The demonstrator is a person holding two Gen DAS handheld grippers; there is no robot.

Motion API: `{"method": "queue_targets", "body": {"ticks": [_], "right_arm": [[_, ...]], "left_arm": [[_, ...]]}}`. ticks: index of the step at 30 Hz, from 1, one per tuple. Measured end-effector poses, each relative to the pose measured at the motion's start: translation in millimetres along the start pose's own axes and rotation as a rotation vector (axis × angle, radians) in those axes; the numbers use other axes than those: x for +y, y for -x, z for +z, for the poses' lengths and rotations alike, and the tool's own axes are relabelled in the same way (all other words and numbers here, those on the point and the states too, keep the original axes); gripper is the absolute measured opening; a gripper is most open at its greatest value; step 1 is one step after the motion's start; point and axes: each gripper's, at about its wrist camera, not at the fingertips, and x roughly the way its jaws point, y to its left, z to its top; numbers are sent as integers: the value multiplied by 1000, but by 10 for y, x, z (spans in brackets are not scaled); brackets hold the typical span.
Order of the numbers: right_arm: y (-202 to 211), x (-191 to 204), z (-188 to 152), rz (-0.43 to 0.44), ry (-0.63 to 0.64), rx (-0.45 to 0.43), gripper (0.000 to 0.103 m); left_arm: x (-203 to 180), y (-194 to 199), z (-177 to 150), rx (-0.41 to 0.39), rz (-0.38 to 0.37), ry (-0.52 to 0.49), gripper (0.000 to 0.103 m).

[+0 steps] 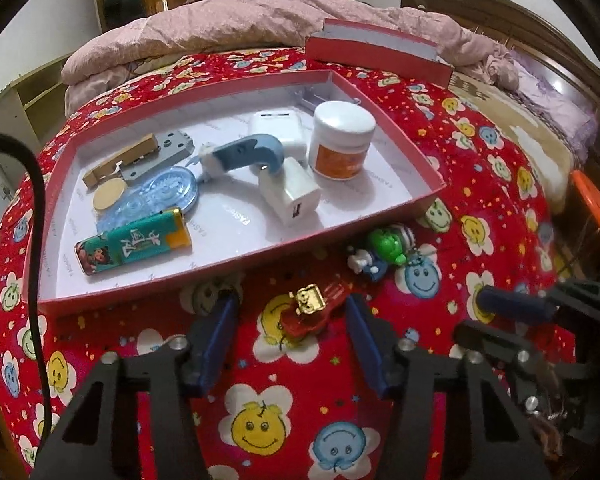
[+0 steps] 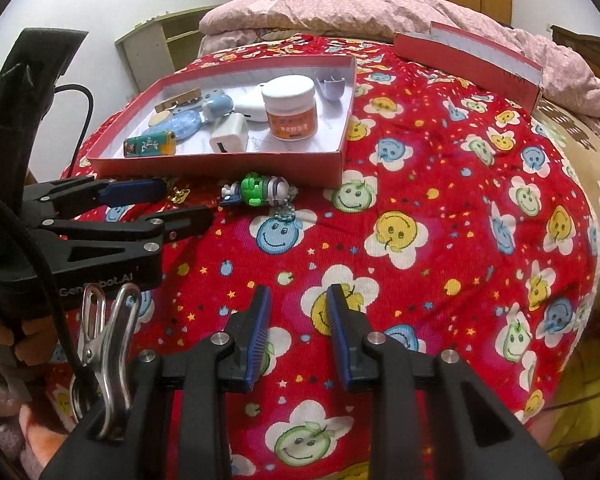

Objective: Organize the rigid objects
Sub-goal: 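Grasp red-gold keychain with left gripper while right gripper grasps green figure keychain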

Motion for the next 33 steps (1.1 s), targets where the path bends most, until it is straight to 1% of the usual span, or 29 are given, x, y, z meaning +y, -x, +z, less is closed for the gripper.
{"method": "queue_targets", "body": {"ticks": [1,5,6,7,12,17,21,22,23,26,29,33], "right_arm": [[1,1,-2,1,-1,-1,30],[1,6,-7,-1,-1,-2,31],[0,3,-8,-1,-2,-3,31],[0,1,-8,0,-3,-3,31],[-2,5,-12,-2,-5,-5,31],[-6,12,-2,-8,-8,-5,31],[-29,56,53,-9,-3,-3,31],[-41,70,72,-11,0,-3,34],[-57,89,90,-15,2,-2,40],[-103,141,155,-26,4,-1,46],[-159,174,243,-40,-9,3,49],[-202,197,337,-32,-35,4,50]], "left_arm": [[2,6,-1,0,-4,2,47],[10,16,0,-1,-17,10,34],[15,23,-1,-3,-20,16,28],[21,27,-2,-2,-27,21,24],[78,57,-22,3,-47,43,24],[159,117,-61,-1,-25,55,24],[289,185,-112,-8,9,77,24],[333,203,-131,-11,20,87,24],[360,212,-142,-14,28,93,24],[477,238,-177,-17,52,119,24],[585,247,-198,-15,59,146,24],[689,236,-234,-10,63,174,24]]}}
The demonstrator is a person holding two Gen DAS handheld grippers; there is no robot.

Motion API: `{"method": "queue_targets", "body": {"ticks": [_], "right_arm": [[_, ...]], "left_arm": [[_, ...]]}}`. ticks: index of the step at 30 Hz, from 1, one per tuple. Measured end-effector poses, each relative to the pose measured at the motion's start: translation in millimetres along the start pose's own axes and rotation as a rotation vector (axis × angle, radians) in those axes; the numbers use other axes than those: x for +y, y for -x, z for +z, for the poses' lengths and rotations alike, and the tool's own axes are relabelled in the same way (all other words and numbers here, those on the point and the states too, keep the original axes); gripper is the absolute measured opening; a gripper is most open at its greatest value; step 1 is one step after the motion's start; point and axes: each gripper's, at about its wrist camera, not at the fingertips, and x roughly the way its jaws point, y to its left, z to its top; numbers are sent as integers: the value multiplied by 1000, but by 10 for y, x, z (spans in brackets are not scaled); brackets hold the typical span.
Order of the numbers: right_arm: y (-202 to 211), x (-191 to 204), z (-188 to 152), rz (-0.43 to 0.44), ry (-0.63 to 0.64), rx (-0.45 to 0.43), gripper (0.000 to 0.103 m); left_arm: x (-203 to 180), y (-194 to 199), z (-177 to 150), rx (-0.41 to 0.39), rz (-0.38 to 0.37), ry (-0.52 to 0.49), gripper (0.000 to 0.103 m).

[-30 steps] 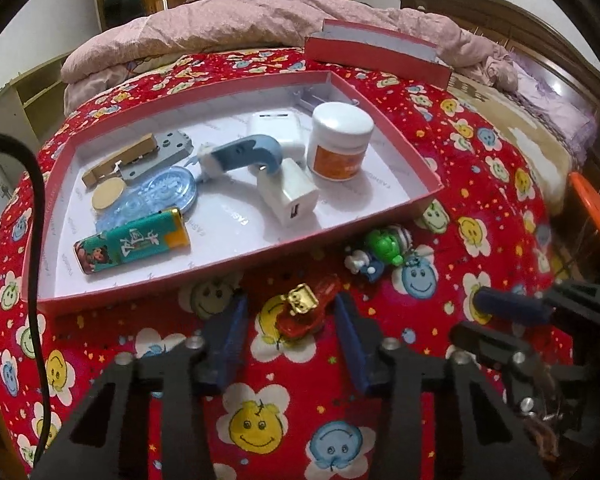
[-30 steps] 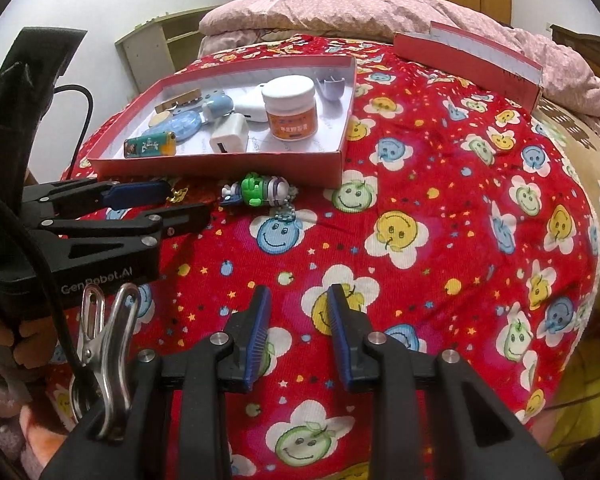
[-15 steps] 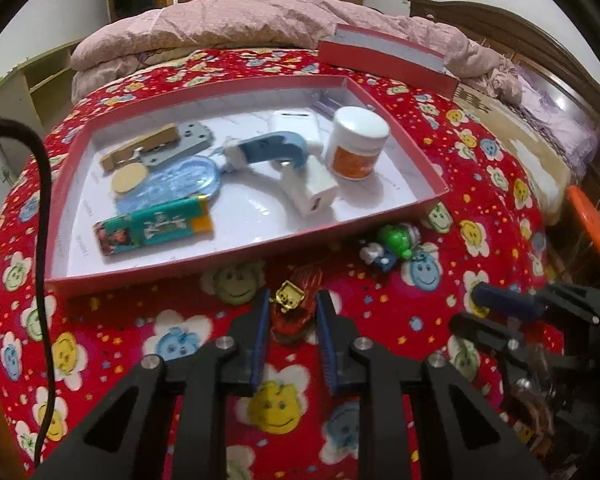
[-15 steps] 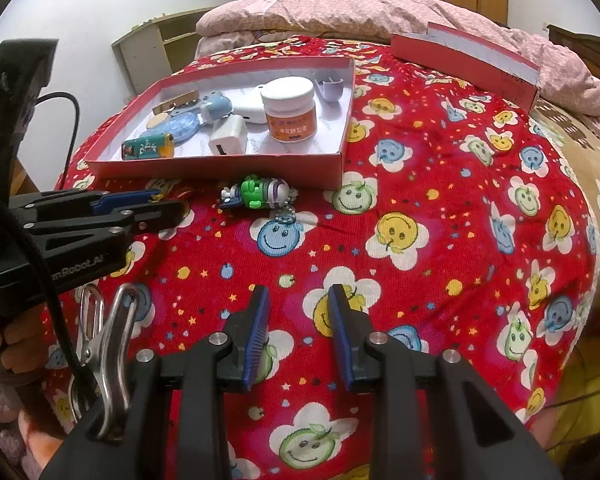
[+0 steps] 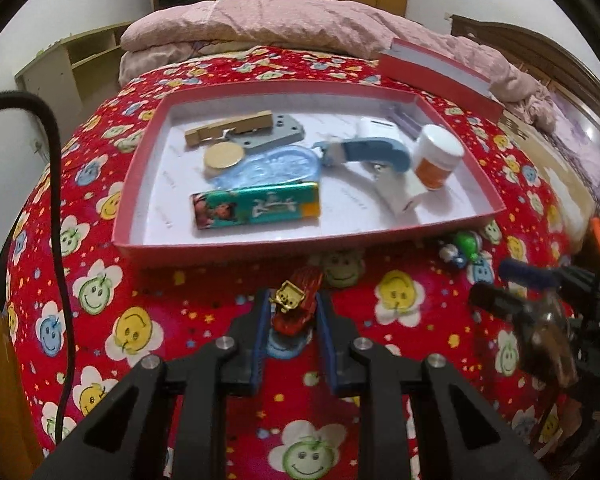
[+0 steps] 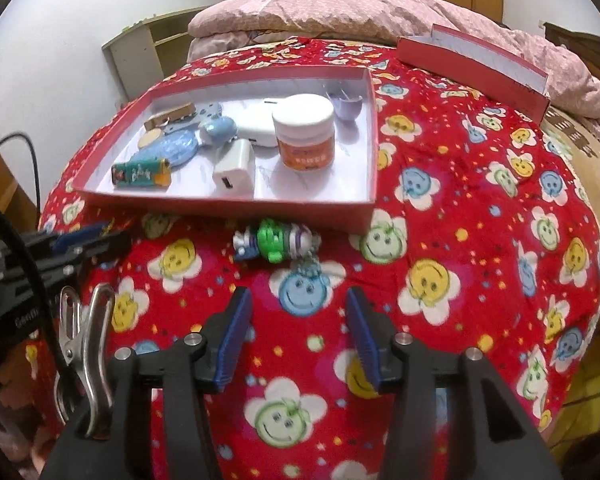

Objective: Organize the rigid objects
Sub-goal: 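Grasp red-gold keychain with left gripper while right gripper grasps green figure keychain, then carry both keychains over the tray with left and right grippers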

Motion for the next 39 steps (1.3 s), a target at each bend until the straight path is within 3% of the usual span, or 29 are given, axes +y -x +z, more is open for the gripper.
{"method": "queue_targets", "body": {"ticks": [13,31,39], "right_arm": [[-135,193,220,7,-8,1,50],[-180,254,171,-8,25,-27,47],[-70,259,82,26,21,-24,47]], "left_arm": [[42,-32,-27,-5,-19,9,24],[33,16,-31,-10,-31,8,24],[19,167,-7,-43,-41,8,24]]}}
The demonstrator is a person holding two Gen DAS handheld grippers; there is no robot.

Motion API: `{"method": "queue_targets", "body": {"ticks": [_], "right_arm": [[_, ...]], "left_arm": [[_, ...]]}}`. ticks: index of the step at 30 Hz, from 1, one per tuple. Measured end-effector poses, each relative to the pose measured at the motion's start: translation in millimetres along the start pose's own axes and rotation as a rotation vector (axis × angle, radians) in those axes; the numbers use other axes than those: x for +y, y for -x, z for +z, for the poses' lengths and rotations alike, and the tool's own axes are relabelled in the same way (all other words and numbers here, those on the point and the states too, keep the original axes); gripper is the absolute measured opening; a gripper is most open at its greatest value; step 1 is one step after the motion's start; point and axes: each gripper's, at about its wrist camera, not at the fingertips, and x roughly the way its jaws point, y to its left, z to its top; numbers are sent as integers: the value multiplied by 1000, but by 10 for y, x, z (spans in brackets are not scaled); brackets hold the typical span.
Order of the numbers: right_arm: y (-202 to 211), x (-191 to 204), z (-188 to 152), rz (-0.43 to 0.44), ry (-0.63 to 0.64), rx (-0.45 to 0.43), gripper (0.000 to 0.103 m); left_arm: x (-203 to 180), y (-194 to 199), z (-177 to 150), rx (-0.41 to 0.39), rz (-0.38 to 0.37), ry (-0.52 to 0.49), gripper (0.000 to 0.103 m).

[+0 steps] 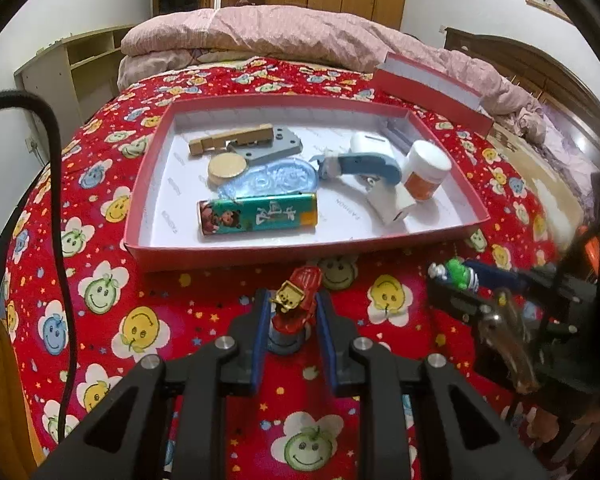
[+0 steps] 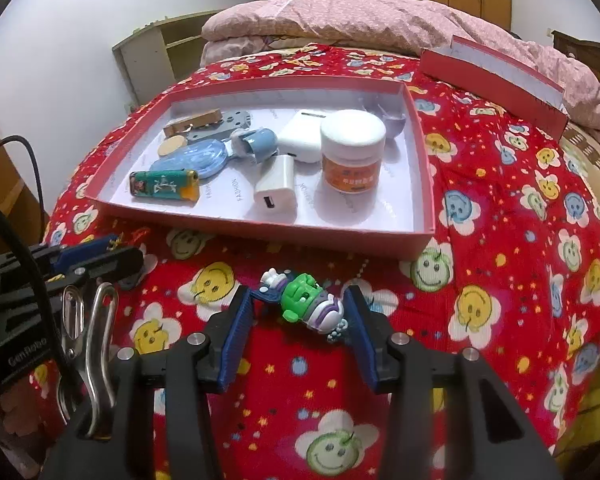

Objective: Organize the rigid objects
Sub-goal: 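Carry both keychains over the tray with left and right grippers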

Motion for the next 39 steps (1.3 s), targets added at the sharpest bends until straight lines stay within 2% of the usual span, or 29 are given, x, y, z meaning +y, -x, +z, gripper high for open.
{"method": "queue_targets", "body": {"ticks": [11,21,31,39], "right_arm": [[147,72,14,22,13,-18,47],[201,93,175,43,22,-30,47],[186,44,439,56,33,-51,47],[154,-14,667,58,41,-69,47]], "left_arm": [[91,137,94,-35,5,22,24],[307,126,380,-52,11,69,24],[423,-28,693,-59,34,82,24],[506,-278,792,-24,49,107,24]]}}
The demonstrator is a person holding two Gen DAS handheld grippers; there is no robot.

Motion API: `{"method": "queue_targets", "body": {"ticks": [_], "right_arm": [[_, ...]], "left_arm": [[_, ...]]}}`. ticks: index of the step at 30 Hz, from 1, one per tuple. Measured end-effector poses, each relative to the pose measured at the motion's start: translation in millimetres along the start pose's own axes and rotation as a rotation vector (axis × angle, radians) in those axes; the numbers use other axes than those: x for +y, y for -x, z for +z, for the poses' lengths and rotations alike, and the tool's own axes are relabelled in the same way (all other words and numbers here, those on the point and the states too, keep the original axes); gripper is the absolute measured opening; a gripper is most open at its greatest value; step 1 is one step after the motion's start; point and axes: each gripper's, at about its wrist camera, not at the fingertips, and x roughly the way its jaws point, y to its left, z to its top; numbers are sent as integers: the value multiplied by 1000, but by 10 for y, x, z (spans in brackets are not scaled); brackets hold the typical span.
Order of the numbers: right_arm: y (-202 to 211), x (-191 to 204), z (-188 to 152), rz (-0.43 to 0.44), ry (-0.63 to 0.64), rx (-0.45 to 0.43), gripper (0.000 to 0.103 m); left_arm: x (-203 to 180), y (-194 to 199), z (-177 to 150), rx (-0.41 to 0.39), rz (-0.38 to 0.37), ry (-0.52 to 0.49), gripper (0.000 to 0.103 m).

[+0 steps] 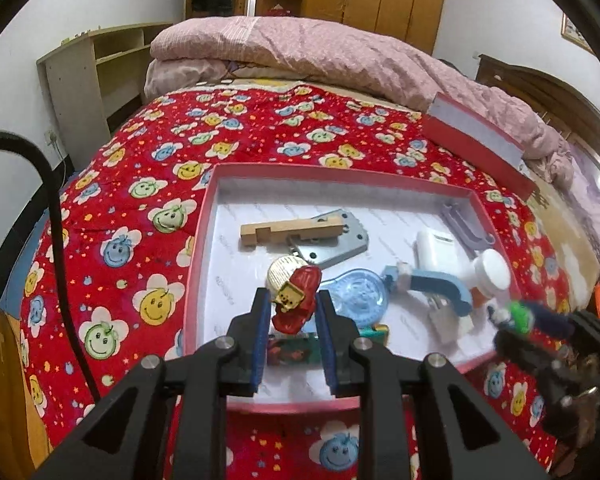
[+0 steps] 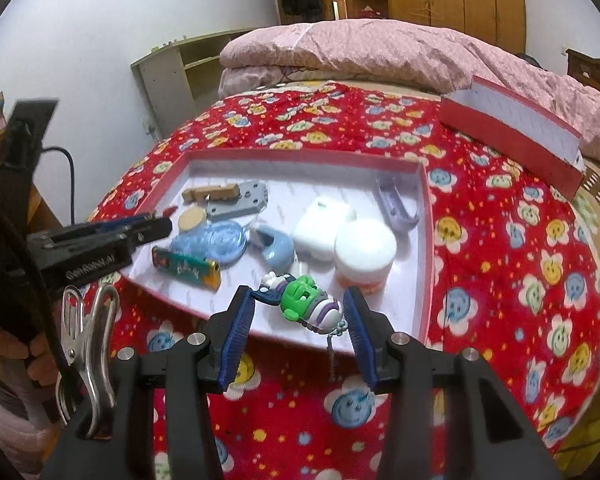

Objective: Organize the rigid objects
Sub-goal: 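Carry both keychains over the tray with left and right grippers, then lower both keychains into the tray and open both grippers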

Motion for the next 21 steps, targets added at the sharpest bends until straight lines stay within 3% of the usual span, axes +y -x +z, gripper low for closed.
{"method": "queue_targets", "body": {"ticks": [21], "right_arm": [[-417,-153,580,-56,21,-1,47]], "left_arm": [[36,-201,0,35,3,19,24]]}}
